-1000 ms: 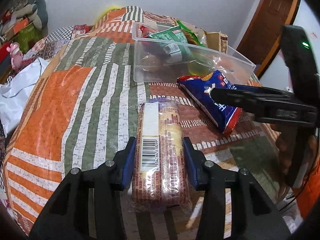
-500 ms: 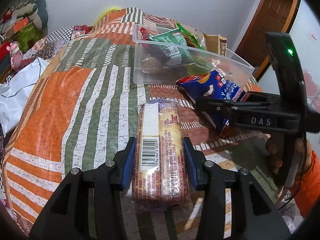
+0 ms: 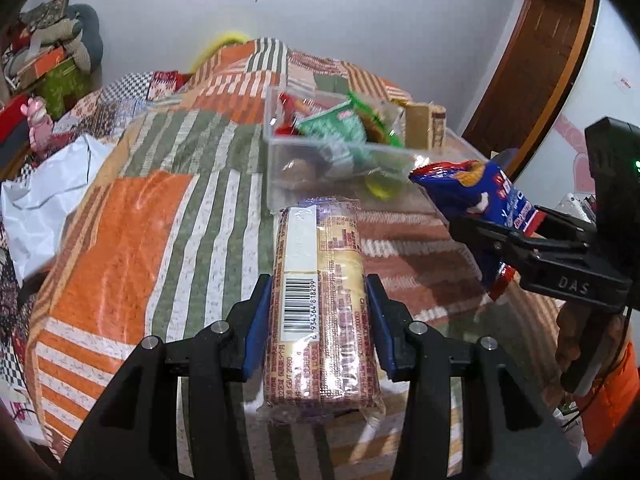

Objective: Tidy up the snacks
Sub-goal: 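Lower the biscuit roll and blue bag into the clear box and open both tools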

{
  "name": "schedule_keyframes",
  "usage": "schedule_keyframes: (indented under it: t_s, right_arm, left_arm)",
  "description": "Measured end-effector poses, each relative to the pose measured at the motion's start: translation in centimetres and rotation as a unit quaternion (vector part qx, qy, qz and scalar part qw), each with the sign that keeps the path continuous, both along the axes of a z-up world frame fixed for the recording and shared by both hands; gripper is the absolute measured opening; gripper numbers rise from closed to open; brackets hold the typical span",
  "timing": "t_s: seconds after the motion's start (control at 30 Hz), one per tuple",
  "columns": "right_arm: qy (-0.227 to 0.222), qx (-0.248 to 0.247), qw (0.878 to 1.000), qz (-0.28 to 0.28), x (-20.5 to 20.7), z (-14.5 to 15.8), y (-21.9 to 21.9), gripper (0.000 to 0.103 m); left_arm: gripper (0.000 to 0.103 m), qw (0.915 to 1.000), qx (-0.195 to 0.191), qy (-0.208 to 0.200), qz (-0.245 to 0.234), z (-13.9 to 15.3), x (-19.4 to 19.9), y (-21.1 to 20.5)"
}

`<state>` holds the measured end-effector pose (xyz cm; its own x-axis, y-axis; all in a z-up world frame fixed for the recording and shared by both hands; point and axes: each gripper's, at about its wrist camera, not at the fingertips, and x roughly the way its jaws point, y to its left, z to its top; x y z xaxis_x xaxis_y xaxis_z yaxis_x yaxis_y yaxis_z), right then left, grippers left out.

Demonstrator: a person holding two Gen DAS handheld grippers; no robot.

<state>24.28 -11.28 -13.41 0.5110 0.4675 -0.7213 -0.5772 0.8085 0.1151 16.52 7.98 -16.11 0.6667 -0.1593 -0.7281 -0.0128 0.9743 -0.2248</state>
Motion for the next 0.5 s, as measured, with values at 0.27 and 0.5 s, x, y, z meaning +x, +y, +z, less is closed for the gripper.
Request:
schedule_keyframes:
  t_s: [0.27,0.5]
  right_arm:
    - [-0.044,0.023,0.999,-0.017,-0.2,2.6,-1.1,0.061]
    - [-0.069,0.034,0.996,-0.037,0.7,4.0,-2.4,0.061]
  left_arm:
    - [0.045,0.9993,0.009,-0.035,-0.007,3.1,1.1,-1.3]
    - [0.045,0.9982,0.017,-0.055,-0.017,5.1,3.0,-2.6]
